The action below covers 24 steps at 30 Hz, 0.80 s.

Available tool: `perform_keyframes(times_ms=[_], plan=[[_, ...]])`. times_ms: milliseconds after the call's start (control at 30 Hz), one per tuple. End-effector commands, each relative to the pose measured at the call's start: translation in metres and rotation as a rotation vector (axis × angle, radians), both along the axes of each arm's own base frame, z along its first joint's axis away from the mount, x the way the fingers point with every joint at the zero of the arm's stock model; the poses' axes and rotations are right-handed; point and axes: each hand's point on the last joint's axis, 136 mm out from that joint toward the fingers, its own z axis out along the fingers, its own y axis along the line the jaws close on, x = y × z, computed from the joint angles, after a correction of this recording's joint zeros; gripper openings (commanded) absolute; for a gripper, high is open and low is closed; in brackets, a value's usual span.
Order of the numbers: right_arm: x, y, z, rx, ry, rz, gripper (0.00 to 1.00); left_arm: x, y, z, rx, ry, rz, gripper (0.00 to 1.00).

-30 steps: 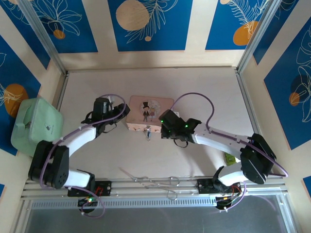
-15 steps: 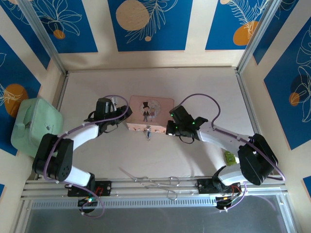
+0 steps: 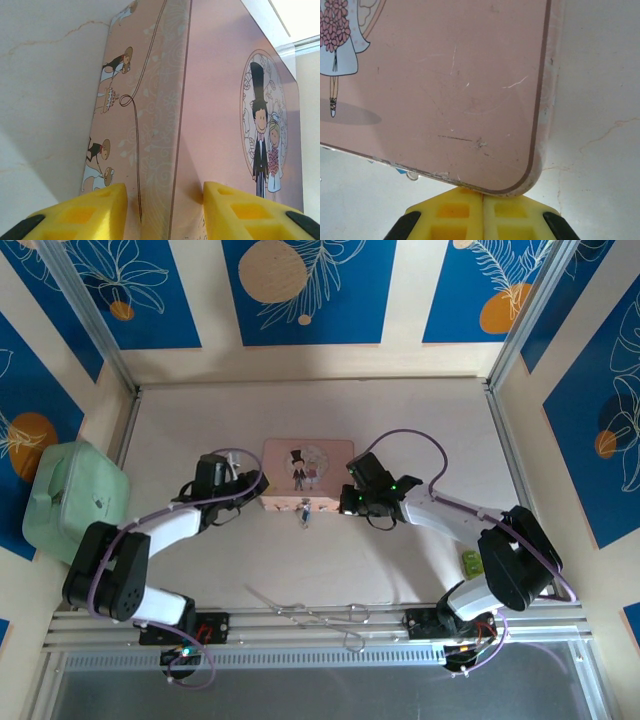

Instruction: Unlock the padlock with the key

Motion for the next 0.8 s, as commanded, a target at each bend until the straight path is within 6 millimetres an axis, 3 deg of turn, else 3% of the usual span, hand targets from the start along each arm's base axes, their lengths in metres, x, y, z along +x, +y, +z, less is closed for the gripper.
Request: perform_keyframes(times_ms=[0,133,300,467,600,767], plan=[[0.004,0.006,0.007,0.024,-0.013,0.02,0.06,-0.027,0.005,-0.019,0.004,0.096,-0.013,0.42],[0.0,0.01,0.011,0.031,-0.021,0.035,0.06,-0.033,0.005,-0.012,-0.016,0.09,-0.015,0.42],[-0.02,0.032,0.033,0.057,-0.124,0.064,0.12,-0.037,0.007,-0.011,-0.014,0.091,-0.009,0.41],[-0.041,0.05,0.004,0.065,-0.117,0.053,0.11,-0.039,0.006,-0.012,-0.032,0.094,0.0,0.41],[-0.037,0.06,-0.018,0.031,-0.081,0.047,0.0,-0.042,0.006,-0.015,-0.035,0.101,-0.003,0.41],[-0.028,0.078,-0.025,0.05,-0.112,0.063,0.0,-0.044,0.007,-0.012,-0.036,0.093,-0.004,0.41]])
